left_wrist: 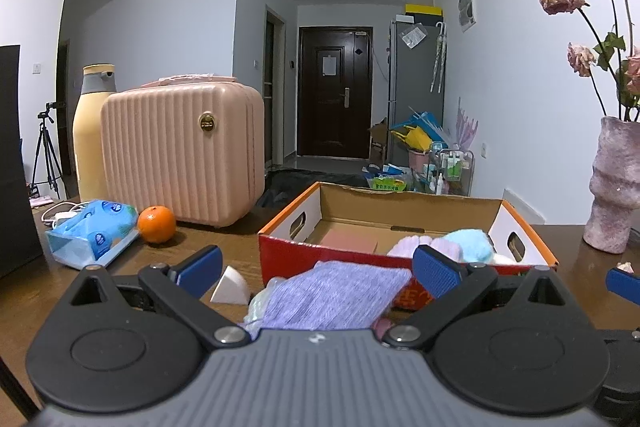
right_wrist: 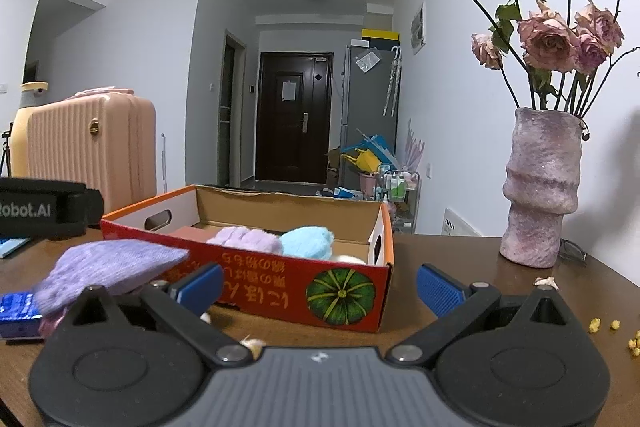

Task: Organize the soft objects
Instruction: 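Withdraw both grippers from the box back over the pile on the table, then move the right gripper to the yellow-and-white plush toy and close on it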

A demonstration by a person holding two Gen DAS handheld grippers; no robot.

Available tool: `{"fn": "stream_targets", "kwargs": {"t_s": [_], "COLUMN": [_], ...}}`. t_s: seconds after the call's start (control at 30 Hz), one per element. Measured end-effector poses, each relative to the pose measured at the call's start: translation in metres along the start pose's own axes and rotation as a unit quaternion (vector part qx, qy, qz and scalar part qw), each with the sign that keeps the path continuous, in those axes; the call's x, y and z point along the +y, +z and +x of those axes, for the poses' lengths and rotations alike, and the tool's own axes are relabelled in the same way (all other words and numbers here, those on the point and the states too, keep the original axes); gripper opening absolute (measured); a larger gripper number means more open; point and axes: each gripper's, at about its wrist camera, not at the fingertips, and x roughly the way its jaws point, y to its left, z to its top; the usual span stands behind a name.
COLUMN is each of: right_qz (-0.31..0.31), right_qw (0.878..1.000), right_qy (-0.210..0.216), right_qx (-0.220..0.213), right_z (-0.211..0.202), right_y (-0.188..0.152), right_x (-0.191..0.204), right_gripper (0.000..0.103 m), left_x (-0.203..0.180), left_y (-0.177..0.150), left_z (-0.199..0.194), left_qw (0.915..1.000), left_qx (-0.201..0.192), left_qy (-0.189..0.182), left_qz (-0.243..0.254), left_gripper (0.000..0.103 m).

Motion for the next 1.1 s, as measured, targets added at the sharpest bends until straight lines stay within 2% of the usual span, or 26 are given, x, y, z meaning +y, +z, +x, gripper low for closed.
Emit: {"fn": "stream_targets", "kwargs": {"t_s": [0.8, 1.1], "right_qz": [-0.021, -0.022], "right_qw": [1.0, 0.999], "right_qy": [0.019, 0.018], "right_qx": [0.008, 0.013], "right_z": [-0.067, -0.079], "right_y": [-0.016, -0.019], "right_x": [0.022, 0.03], "right_gripper": [0.103, 0.103], "left_x": [0.037, 0.062], "left_y": [-0.02, -0.026], "left_z": [-0.065, -0.079], "left_qw": [0.9996, 0.9986], "left_qx": [0.019, 0.041], "left_qy": [-0.021, -0.033], "left_qz": [0.01, -0.001], "left_gripper": [0.103, 0.103]}}
